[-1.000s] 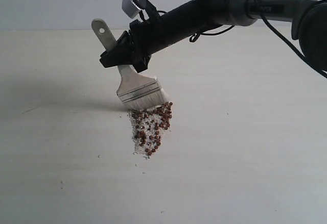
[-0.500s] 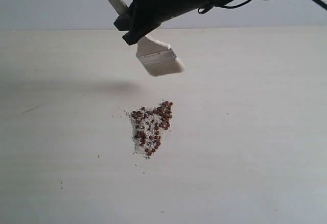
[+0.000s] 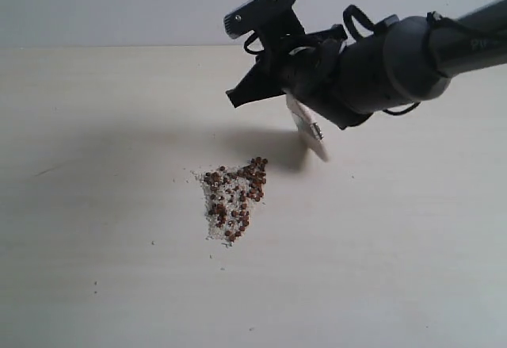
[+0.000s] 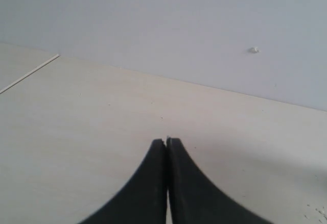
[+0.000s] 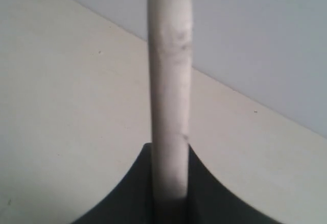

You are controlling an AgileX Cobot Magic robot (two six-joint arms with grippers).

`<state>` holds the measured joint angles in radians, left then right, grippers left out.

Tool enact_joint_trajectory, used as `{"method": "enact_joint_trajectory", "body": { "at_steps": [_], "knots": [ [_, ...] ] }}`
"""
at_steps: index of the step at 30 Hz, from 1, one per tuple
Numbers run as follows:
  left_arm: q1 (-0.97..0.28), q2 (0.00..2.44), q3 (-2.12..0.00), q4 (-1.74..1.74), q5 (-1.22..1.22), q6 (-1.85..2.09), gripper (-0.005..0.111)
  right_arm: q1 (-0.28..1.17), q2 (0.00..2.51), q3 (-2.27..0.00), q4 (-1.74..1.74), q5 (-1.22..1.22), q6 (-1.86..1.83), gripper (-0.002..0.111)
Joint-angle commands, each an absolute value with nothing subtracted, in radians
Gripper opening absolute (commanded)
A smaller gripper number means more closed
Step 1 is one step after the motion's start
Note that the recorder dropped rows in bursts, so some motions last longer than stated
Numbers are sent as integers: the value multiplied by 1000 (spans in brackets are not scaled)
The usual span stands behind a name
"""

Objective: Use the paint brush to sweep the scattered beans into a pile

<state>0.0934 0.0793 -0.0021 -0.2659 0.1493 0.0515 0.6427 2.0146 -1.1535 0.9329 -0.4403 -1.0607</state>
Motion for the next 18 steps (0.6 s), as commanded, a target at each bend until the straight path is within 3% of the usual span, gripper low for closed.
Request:
{"method": "enact_joint_trajectory", "body": {
  "at_steps": [1,18],
  "knots": [
    [95,76,0,-273,145,54,0,695,2005,-1074,758,-606,-701,0],
    [95,76,0,-273,145,54,0,911,2005,-1013,706,-769,-588,0]
  ]
}}
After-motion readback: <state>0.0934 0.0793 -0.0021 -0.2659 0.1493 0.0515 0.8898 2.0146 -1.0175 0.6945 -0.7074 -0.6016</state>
